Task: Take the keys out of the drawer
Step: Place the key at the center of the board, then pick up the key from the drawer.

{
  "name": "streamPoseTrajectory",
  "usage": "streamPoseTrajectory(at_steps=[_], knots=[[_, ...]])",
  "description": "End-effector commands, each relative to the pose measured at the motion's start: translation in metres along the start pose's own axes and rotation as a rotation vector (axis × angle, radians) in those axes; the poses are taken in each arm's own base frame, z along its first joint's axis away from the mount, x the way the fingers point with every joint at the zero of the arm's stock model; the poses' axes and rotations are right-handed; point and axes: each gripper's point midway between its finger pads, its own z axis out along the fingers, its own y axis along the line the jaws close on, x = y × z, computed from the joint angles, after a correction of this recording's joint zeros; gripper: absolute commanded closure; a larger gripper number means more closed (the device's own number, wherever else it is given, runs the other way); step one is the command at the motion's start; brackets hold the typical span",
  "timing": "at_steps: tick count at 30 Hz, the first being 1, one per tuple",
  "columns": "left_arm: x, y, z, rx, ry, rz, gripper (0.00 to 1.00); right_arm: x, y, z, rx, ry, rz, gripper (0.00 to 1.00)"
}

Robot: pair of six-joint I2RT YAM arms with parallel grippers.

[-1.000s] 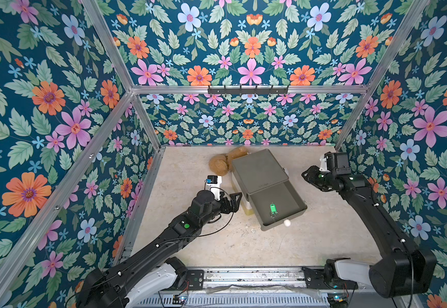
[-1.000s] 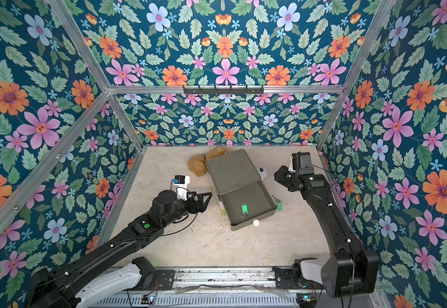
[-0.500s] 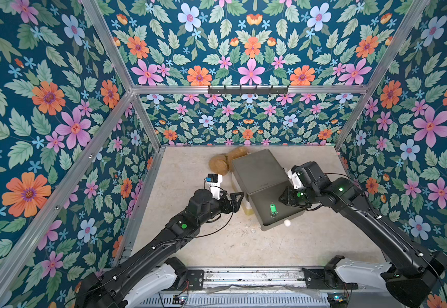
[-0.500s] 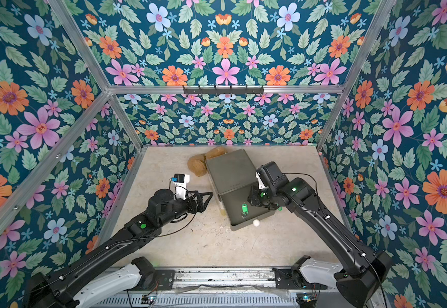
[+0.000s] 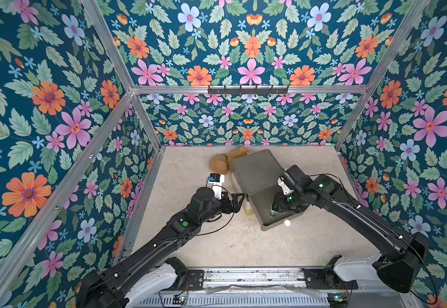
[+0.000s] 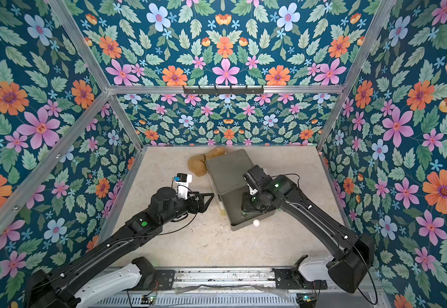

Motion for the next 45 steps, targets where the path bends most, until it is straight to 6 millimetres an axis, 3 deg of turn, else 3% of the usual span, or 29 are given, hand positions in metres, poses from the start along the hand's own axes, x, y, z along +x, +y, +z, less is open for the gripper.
streamPoseTrajectory(at_steps=[1,7,18,26,33,41,45], knots=[[-0.002,0.0,0.0,-0.003,-0.005,0.016,0.01,0.006,-0.01,0.003,0.064,0.028,-0.022,0.55],[-0.001,0.005,0.002,-0.031,-0.002,0.031,0.01,0.013,-0.015,0.016,0.141,0.069,-0.067,0.48],[0.0,0.01,-0.005,-0.051,-0.013,0.025,0.01,0.004,-0.015,0.033,0.197,0.065,-0.096,0.5],[0.002,0.012,-0.006,-0.058,-0.012,0.027,0.01,-0.015,-0.022,0.037,0.271,-0.001,-0.103,0.7],[0.002,0.012,-0.006,-0.059,-0.012,0.031,0.01,-0.032,-0.028,0.04,0.288,-0.049,-0.084,0.75],[0.004,0.013,-0.006,-0.061,-0.006,0.029,0.01,-0.052,-0.033,0.035,0.277,-0.108,-0.049,0.74],[0.003,0.012,-0.007,-0.059,-0.008,0.029,0.01,-0.053,-0.027,0.028,0.255,-0.114,-0.047,0.62]])
